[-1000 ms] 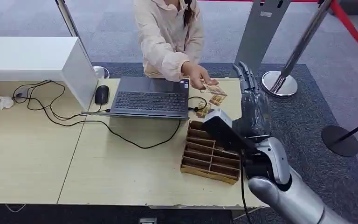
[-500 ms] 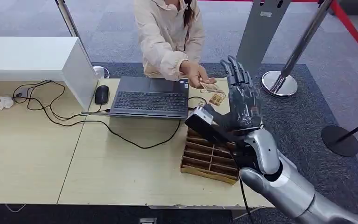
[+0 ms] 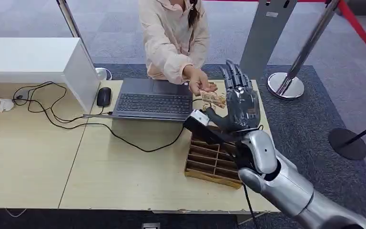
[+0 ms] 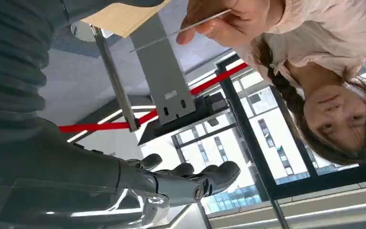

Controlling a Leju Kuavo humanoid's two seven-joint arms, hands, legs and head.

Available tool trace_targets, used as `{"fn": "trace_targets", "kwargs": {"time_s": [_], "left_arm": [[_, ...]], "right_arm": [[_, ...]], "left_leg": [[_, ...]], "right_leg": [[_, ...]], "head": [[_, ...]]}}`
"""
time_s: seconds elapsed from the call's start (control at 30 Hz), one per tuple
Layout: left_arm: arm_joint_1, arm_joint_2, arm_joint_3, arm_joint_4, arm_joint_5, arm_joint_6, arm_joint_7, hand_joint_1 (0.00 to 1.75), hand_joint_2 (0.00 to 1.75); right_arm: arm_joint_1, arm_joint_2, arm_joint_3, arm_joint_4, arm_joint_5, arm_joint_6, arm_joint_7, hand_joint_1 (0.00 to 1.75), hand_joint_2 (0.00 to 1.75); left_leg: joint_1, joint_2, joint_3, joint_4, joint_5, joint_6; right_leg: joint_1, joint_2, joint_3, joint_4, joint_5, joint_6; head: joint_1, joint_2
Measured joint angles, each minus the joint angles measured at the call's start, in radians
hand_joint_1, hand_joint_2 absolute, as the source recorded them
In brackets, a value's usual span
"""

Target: Pass the card to the sensor for recognition and then transmit it.

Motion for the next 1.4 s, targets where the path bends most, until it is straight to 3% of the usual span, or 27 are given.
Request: {"fn": "trace_targets", "kwargs": {"time_s": [0.23, 0.33, 0.37, 0.4, 0.43, 0.47, 0.5, 0.57, 1.1, 1.23, 1.4], "left_arm": [[0.000, 0.000, -0.009, 0.002, 0.000, 0.000, 0.001, 0.00, 0.00], [0.000, 0.000, -0.010, 0.002, 0.000, 0.000, 0.002, 0.00, 0.00], [0.000, 0.000, -0.010, 0.002, 0.000, -0.001, 0.002, 0.00, 0.00], [0.000, 0.000, -0.010, 0.002, 0.000, -0.001, 0.003, 0.00, 0.00], [0.000, 0.000, -0.010, 0.002, 0.000, -0.001, 0.006, 0.00, 0.00], [0.000, 0.000, -0.010, 0.002, 0.000, -0.001, 0.008, 0.00, 0.00], [0.000, 0.000, -0.010, 0.002, 0.000, -0.001, 0.010, 0.00, 0.00], [0.000, 0.001, -0.010, 0.002, 0.000, 0.000, 0.010, 0.00, 0.00], [0.000, 0.007, -0.010, 0.002, 0.002, 0.002, 0.010, 0.00, 0.00], [0.000, 0.014, -0.010, 0.002, 0.002, 0.003, 0.010, 0.00, 0.00], [0.000, 0.015, -0.010, 0.002, 0.002, 0.005, 0.011, 0.00, 0.00]], "right_arm": [[0.000, 0.002, 0.007, 0.026, 0.000, -0.003, 0.003, 0.03, 1.75], [0.000, 0.002, 0.007, 0.034, 0.001, -0.003, 0.003, 0.24, 1.75], [0.000, 0.002, 0.007, 0.036, 0.002, -0.003, 0.003, 0.37, 1.75], [0.000, 0.003, 0.007, 0.040, 0.004, -0.003, 0.003, 0.65, 1.75], [0.000, 0.004, 0.007, 0.042, 0.006, -0.003, 0.003, 0.79, 1.75], [0.000, 0.005, 0.007, 0.045, 0.008, -0.004, 0.003, 0.82, 1.75], [0.000, 0.006, 0.007, 0.049, 0.010, -0.005, 0.003, 1.06, 1.75], [0.000, 0.008, 0.007, 0.055, 0.012, -0.006, 0.003, 1.34, 1.75], [0.000, 0.019, 0.007, 0.077, 0.012, -0.018, -0.006, 1.26, 1.75], [0.000, 0.027, 0.007, 0.089, 0.008, -0.025, -0.012, 1.06, 1.75], [0.000, 0.031, 0.007, 0.098, 0.002, -0.040, -0.018, 1.03, 1.75]], "left_leg": [[0.000, 0.000, 0.000, 0.000, 0.000, 0.000], [0.000, 0.000, 0.000, 0.000, 0.000, 0.000], [0.000, 0.000, 0.000, 0.000, 0.000, 0.000], [0.000, 0.000, 0.000, 0.000, 0.000, 0.000], [0.000, 0.000, 0.000, 0.000, 0.000, 0.000], [0.000, 0.000, 0.000, 0.000, 0.000, 0.000], [0.000, 0.000, 0.000, 0.000, 0.000, 0.000], [0.000, 0.000, 0.000, 0.000, 0.000, 0.000], [0.000, 0.000, 0.000, 0.000, 0.000, 0.000], [0.000, 0.000, 0.000, 0.000, 0.000, 0.000], [0.000, 0.000, 0.000, 0.000, 0.000, 0.000]], "right_leg": [[0.000, 0.000, 0.000, 0.000, 0.000, 0.000], [0.000, 0.000, 0.000, 0.000, 0.000, 0.000], [0.000, 0.000, 0.000, 0.000, 0.000, 0.000], [0.000, 0.000, 0.000, 0.000, 0.000, 0.000], [0.000, 0.000, 0.000, 0.000, 0.000, 0.000], [0.000, 0.000, 0.000, 0.000, 0.000, 0.000], [0.000, 0.000, 0.000, 0.000, 0.000, 0.000], [0.000, 0.000, 0.000, 0.000, 0.000, 0.000], [0.000, 0.000, 0.000, 0.000, 0.000, 0.000], [0.000, 0.000, 0.000, 0.000, 0.000, 0.000], [0.000, 0.000, 0.000, 0.000, 0.000, 0.000]], "head": [[0.000, 0.000], [0.000, 0.000], [0.000, 0.000], [0.000, 0.000], [0.000, 0.000], [0.000, 0.000], [0.000, 0.000], [0.000, 0.000], [0.000, 0.000], [0.000, 0.000], [0.000, 0.000]]}}
